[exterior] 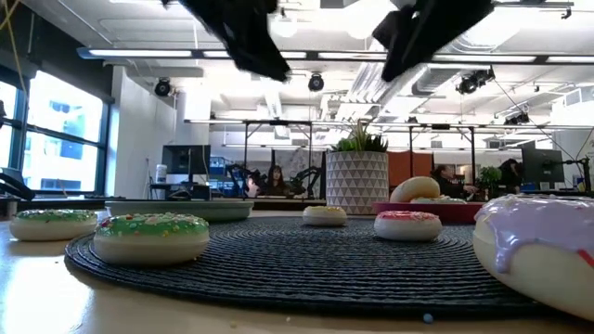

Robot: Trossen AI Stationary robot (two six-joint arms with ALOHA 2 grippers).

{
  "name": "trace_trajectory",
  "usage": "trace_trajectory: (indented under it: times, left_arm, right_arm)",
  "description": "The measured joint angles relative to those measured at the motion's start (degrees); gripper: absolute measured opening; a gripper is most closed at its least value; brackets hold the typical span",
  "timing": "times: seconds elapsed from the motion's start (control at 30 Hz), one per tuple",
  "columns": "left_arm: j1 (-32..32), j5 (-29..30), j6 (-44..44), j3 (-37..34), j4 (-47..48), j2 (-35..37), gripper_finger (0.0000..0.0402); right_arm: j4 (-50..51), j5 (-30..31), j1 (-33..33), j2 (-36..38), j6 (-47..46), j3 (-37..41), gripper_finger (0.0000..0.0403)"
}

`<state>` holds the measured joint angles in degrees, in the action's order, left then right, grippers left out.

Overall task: Pick & Place donuts
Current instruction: Put the big purple doughnut on the red plate

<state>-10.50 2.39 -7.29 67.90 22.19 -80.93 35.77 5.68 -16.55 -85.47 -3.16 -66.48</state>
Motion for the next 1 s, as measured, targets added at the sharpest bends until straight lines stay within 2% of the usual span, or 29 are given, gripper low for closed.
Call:
trace_trajectory:
  times: [0.17,0.3,0.47,0.6,0.77,1.0]
  left_arm:
    - [0.0,-0.1,0.6,0.0,7.1,10.0,0.0239]
    - [0.0,0.1,3.1,0.0,10.1,15.4,0.0239]
    - [0.0,0.2,6.4,-0.1,12.8,18.0,0.0239]
    - [0.0,-1.2,9.8,-0.1,13.9,18.1,0.0239]
    - [0.4,-2.3,12.5,-0.1,14.4,17.2,0.0239]
    - [0.8,-3.9,14.0,-0.1,14.4,16.9,0.0239]
  right_arm:
    - [-14.1,-1.5,-5.2,0.0,-8.4,6.3,0.0177]
    - [-23.1,-2.4,-7.2,-0.1,-15.9,12.6,0.0177]
    - [-34.9,-0.3,-11.8,-0.5,-14.8,17.0,0.0177]
    - [-37.7,1.4,-15.1,-4.3,-14.4,17.1,0.0177]
    - [-37.1,0.1,-17.8,-11.4,-14.9,14.1,0.0177]
    - [-36.0,0.2,-19.8,-17.4,-20.4,11.9,0.0177]
